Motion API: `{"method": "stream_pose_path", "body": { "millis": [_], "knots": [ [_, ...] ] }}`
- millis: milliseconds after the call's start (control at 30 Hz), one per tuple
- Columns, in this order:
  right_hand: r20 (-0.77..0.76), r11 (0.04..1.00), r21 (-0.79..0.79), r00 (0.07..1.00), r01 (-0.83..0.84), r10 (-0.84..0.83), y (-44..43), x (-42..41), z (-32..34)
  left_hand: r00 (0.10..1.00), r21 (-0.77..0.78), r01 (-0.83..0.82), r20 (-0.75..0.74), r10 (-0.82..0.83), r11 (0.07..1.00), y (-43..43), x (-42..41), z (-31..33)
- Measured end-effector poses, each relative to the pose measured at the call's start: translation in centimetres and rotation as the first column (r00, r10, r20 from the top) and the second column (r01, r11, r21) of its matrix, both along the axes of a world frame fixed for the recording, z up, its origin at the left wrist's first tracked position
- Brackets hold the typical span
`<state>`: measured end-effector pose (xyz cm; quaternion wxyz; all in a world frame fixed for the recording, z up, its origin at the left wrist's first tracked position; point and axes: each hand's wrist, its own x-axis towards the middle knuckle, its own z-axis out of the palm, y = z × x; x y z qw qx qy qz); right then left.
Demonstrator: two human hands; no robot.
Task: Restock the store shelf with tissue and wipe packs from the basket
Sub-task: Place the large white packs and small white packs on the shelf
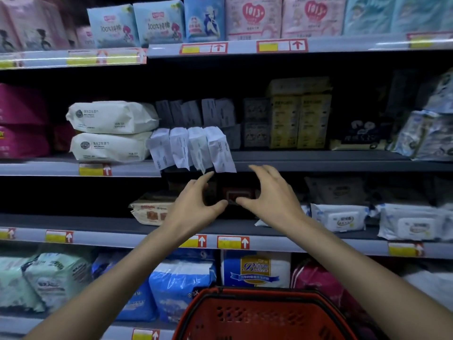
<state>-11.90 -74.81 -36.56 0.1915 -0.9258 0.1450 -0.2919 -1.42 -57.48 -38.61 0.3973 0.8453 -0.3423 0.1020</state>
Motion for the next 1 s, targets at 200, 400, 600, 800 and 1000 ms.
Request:
{"method": "stream_pose_path", "body": {
  "millis": [200, 400, 600, 800, 1000],
  "knots": [
    [-0.258, 0.990, -0.135, 0.966, -0.045, 0.009, -2.0, -4.3, -3.9, 0.967, 0.327, -0.085, 0.256, -0.002, 0.941, 0.0, -2.0, -3.1],
    [-0.431, 0.983, -0.175, 0.902, -0.055, -0.027, -3.7, -7.1, -8.7, 0.952, 0.493, -0.075, 0.293, -0.084, 0.867, -1.0, -3.2, -7.9],
    [-0.636, 0.991, -0.084, 0.771, -0.100, 0.024, -5.2, -9.9, -15.8, 0.964, 0.599, 0.007, 0.208, -0.164, 0.800, -1.9, -4.8, -15.9],
    [-0.848, 0.988, -0.014, 0.526, -0.151, 0.069, -5.6, -11.8, -24.6, 0.968, 0.750, 0.128, 0.048, -0.246, 0.649, -2.5, -6.0, -25.8],
    [-0.955, 0.964, 0.041, 0.273, -0.263, 0.115, -5.7, -12.8, -30.6, 0.941, 0.885, 0.256, -0.137, -0.309, 0.389, -3.5, -6.9, -33.9]
  ]
}}
